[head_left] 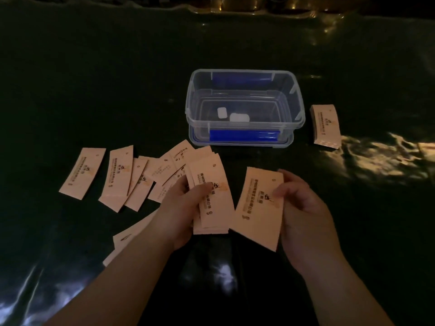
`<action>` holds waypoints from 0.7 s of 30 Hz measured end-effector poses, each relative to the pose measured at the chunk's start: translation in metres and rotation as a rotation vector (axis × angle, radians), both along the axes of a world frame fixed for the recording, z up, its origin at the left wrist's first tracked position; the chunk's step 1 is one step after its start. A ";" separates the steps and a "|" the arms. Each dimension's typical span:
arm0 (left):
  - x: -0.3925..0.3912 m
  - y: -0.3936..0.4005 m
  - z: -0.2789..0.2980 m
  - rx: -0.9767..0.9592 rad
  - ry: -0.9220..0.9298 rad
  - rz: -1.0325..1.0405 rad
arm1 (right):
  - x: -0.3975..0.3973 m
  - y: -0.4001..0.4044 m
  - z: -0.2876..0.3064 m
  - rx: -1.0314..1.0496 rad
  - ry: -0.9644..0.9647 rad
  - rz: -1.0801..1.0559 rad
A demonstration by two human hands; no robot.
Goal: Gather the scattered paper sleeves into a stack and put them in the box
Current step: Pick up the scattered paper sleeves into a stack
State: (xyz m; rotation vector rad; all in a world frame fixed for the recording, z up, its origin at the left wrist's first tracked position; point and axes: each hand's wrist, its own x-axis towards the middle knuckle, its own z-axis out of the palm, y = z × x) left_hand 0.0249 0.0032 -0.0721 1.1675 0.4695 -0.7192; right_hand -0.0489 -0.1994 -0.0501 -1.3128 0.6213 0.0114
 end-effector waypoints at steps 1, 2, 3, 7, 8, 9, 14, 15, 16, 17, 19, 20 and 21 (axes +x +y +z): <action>-0.001 0.001 0.000 0.009 0.000 -0.011 | -0.001 -0.001 0.002 -0.033 -0.014 0.006; -0.003 0.002 -0.001 0.020 -0.002 -0.015 | -0.002 -0.001 0.005 -0.065 -0.028 0.017; -0.005 0.002 -0.001 0.028 -0.010 -0.014 | -0.003 -0.001 0.007 -0.087 -0.032 0.027; -0.011 0.004 -0.004 0.029 -0.037 -0.018 | -0.008 0.001 0.004 -0.068 0.010 0.029; -0.011 0.005 -0.004 0.023 -0.045 -0.022 | -0.008 0.001 0.004 -0.054 0.023 0.016; -0.012 0.006 -0.005 0.022 -0.051 -0.029 | -0.010 0.001 0.005 -0.034 0.032 0.003; -0.016 0.012 -0.007 -0.043 -0.038 -0.060 | -0.007 0.015 0.008 -0.358 0.099 0.235; -0.018 0.014 -0.006 -0.074 -0.027 -0.064 | -0.004 0.024 0.007 -0.412 0.115 0.297; -0.019 0.017 -0.005 -0.080 -0.028 -0.080 | -0.001 0.035 0.005 -0.455 0.121 0.351; -0.022 0.020 -0.005 -0.056 -0.055 -0.106 | 0.002 0.046 0.002 -0.494 0.116 0.406; -0.024 0.029 -0.006 0.072 -0.146 -0.152 | 0.008 0.065 -0.006 -0.546 0.074 0.484; -0.024 0.036 -0.006 0.127 -0.168 -0.140 | 0.011 0.072 -0.011 -0.550 0.063 0.476; -0.023 0.044 -0.006 0.152 -0.165 -0.098 | 0.015 0.077 -0.017 -0.548 0.070 0.423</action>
